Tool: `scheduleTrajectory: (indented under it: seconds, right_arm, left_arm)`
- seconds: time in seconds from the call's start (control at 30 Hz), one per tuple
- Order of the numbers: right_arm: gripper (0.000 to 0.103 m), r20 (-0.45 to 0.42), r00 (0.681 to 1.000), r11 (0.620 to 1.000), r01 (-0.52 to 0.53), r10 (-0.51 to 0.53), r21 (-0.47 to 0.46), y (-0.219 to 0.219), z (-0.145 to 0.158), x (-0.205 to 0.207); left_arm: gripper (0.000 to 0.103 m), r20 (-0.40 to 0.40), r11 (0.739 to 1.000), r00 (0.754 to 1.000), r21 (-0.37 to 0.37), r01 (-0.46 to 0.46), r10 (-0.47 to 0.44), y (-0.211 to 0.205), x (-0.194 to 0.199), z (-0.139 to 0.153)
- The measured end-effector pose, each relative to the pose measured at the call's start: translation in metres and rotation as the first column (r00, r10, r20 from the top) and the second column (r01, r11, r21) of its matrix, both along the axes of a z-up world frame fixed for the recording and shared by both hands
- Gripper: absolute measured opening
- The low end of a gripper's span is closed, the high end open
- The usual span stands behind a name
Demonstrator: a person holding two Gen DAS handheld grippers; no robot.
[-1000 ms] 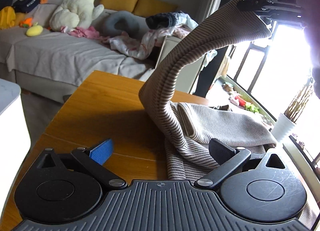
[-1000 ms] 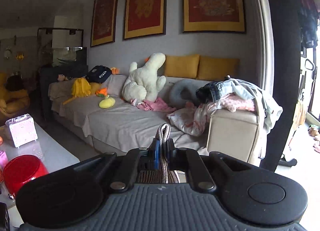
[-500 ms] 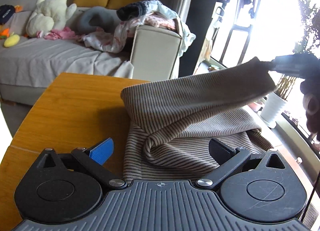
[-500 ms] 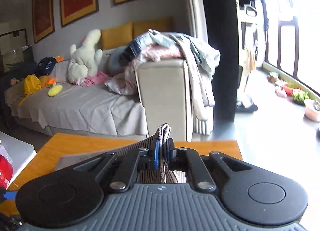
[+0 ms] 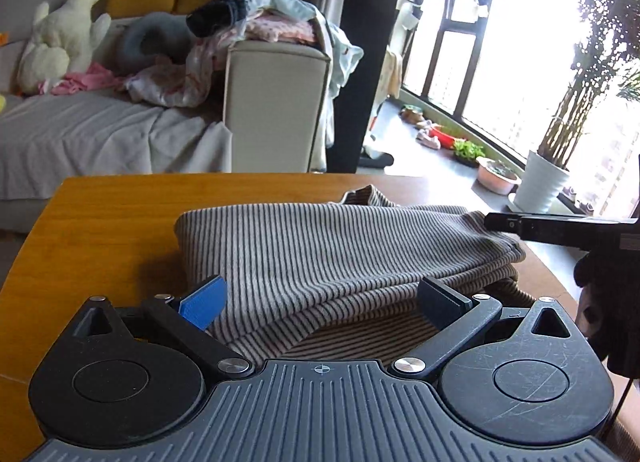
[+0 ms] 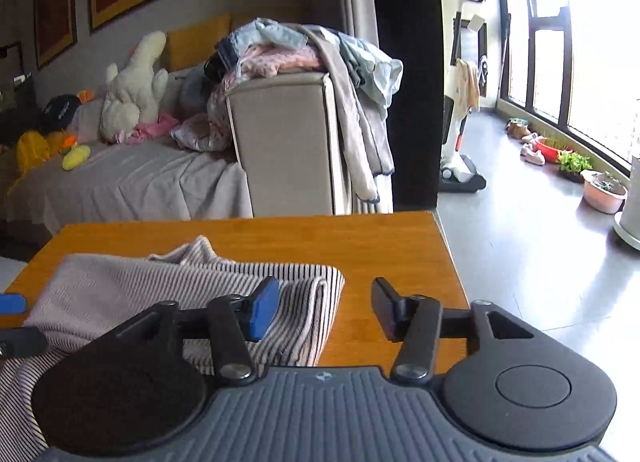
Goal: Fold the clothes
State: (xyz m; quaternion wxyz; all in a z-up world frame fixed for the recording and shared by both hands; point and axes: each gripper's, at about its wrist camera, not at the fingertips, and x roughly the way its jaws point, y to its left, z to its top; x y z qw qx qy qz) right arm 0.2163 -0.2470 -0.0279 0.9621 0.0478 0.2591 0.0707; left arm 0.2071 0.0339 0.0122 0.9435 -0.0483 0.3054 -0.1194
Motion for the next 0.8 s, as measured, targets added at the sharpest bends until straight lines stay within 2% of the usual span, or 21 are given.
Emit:
scheduleTrajectory:
  seconds: [0.1,0.13,0.23,0.33,0.47,0.63,0.73,0.8]
  right_arm:
    - [0.074,-0.014,0.998,0.993,-0.057,0.059,0.103,0.007,-0.006,-0.002]
    - [0.082,-0.017,0.997,0.988,-0.075,0.078,0.138,0.009,-0.008,-0.002]
    - [0.096,-0.023,0.99,0.962,-0.129,0.138,0.24,0.016,-0.015,-0.004]
    - [0.103,-0.069,0.993,0.965,-0.079,0.099,0.252,0.019,-0.037,0.001]
    - [0.103,-0.121,0.989,0.941,-0.039,0.085,0.337,0.006,-0.046,0.008]
    - [0.103,-0.13,0.988,0.954,-0.041,0.083,0.296,0.014,-0.047,0.003]
    - [0.103,-0.144,0.985,0.966,-0.057,0.096,0.252,0.021,-0.044,0.004]
    - [0.103,-0.16,0.98,0.974,-0.08,0.115,0.212,0.026,-0.042,0.004]
  left_arm:
    - [0.103,-0.005,1.0,1.0,0.001,0.007,-0.007,-0.003,0.004,-0.001]
    - [0.103,-0.007,1.0,1.0,0.003,0.008,-0.008,-0.004,0.005,-0.002]
    - [0.103,-0.015,1.0,1.0,0.011,0.013,-0.013,-0.006,0.007,-0.005]
    - [0.103,0.003,1.0,1.0,-0.013,0.01,-0.01,-0.001,0.005,-0.002]
    - [0.103,0.075,0.997,0.997,-0.08,0.022,-0.016,0.005,0.004,0.008]
    - [0.103,-0.037,0.996,0.999,-0.083,0.037,-0.04,-0.002,0.034,-0.021]
    - [0.103,-0.006,0.997,0.998,-0.049,0.059,-0.059,-0.004,0.032,-0.034]
    - [0.103,-0.011,0.997,0.998,-0.056,0.062,-0.063,-0.002,0.033,-0.035]
